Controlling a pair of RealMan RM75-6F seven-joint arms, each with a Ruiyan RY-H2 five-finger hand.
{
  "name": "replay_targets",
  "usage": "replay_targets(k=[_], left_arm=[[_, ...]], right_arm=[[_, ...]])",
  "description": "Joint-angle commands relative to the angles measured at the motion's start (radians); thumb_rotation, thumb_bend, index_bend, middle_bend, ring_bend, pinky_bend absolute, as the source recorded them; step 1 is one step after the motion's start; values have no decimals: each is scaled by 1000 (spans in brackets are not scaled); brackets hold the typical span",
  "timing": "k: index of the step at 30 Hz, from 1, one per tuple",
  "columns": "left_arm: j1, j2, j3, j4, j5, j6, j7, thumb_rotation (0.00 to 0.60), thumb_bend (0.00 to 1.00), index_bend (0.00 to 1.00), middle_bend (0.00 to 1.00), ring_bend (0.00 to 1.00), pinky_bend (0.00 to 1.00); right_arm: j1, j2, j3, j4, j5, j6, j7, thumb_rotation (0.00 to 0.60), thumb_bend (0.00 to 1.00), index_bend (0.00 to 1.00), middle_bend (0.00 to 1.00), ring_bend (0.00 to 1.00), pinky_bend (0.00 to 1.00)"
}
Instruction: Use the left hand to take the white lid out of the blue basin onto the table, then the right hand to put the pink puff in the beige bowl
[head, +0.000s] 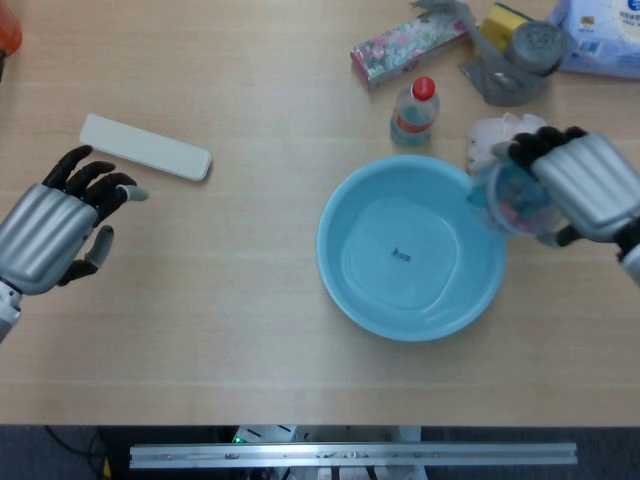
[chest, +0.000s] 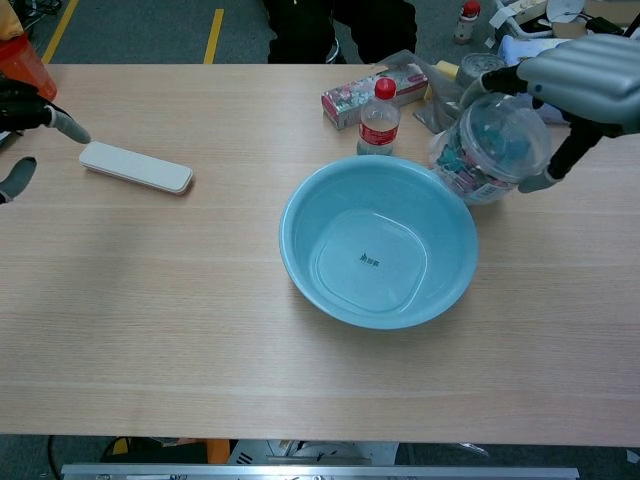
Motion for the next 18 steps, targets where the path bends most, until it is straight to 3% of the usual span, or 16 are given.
replay_targets(k=[1, 7, 18], left_arm=[[-1, -1, -3, -8, 1, 2, 11, 600, 629, 241, 223, 153, 68], [-2, -6, -9, -16, 5, 10, 20, 600, 629, 241, 223, 153, 68], [23, -48, -30, 49, 59, 130, -42, 600, 629, 241, 214, 153, 68]], right_arm=[[-89, 57, -41, 16, -81, 29, 92, 600, 199, 469, 362, 241, 352], [-175, 75, -68, 83, -152, 7, 174, 600, 199, 469, 362, 241, 352], [-261, -95, -48, 252, -174, -60, 181, 600, 198, 469, 362, 241, 352]])
